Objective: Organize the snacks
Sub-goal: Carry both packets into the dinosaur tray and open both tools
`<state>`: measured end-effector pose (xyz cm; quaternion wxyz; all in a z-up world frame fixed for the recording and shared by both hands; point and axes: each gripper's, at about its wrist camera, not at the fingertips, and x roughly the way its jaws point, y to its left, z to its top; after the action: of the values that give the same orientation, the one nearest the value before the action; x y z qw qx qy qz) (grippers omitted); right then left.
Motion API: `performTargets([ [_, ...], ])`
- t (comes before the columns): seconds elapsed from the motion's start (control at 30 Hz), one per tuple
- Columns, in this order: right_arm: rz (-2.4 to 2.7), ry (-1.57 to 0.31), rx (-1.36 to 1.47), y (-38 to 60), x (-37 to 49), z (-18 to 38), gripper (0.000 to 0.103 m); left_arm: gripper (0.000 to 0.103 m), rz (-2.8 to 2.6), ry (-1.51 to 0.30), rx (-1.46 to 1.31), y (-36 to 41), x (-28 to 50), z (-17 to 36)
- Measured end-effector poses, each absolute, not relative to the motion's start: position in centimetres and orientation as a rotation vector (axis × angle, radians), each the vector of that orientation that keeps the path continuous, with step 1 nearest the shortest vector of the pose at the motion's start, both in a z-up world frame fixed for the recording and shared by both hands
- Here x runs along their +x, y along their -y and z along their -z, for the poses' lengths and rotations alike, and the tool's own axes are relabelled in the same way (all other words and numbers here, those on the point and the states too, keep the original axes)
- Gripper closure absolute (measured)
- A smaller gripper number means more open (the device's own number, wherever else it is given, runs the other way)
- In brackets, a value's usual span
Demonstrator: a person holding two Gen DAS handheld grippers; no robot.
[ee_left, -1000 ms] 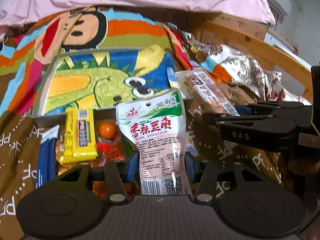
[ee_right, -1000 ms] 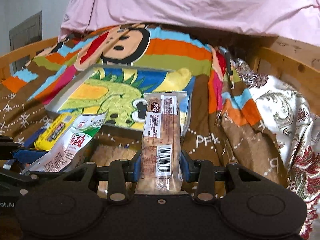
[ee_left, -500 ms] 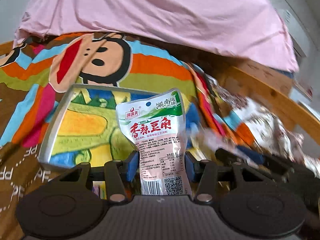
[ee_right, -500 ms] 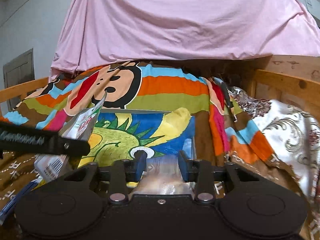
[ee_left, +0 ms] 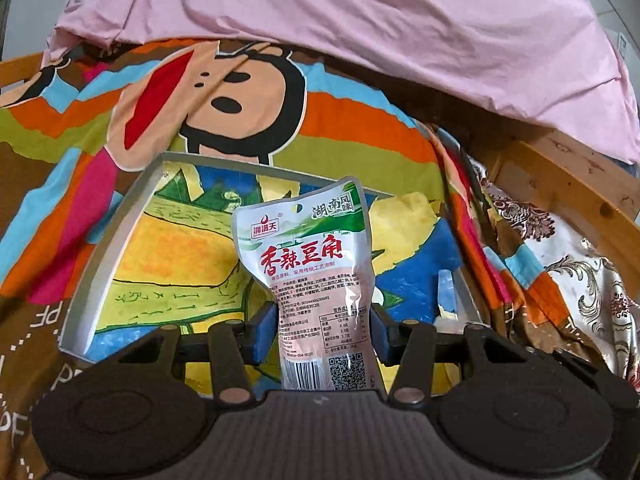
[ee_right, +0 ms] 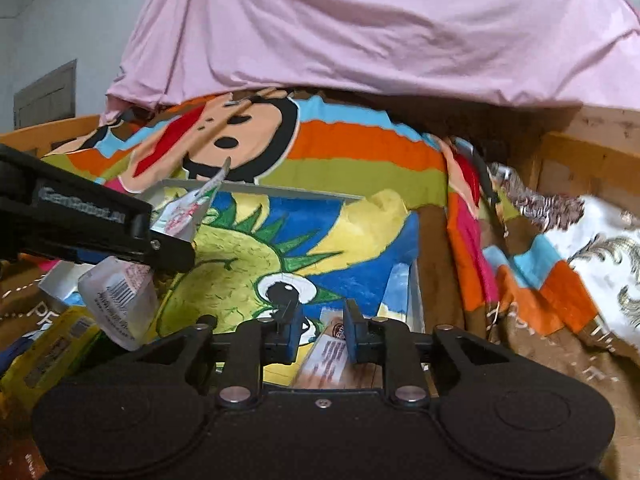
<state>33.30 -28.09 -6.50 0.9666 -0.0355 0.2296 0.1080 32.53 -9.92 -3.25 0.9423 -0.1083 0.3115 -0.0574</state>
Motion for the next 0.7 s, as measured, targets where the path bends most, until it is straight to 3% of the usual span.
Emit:
performTargets([
  [0.23,-0.223,-0.439,-0.110,28.1,33.8,6.6,0.071,0.049,0.132,-0.650,-0.205,10.0,33.3,3.6],
  [0.4,-0.205,-0.411,-0.067,29.1,34.7,6.5,0.045,0.047,0.130,-0.668,-0.207,10.0,33.7,3.8],
  [0.7,-0.193,-0.360,-0.063,29.5,33.9,4.8,0.021,0.035,0.118,-0.716,-0.196,9.9,34.2,4.6],
])
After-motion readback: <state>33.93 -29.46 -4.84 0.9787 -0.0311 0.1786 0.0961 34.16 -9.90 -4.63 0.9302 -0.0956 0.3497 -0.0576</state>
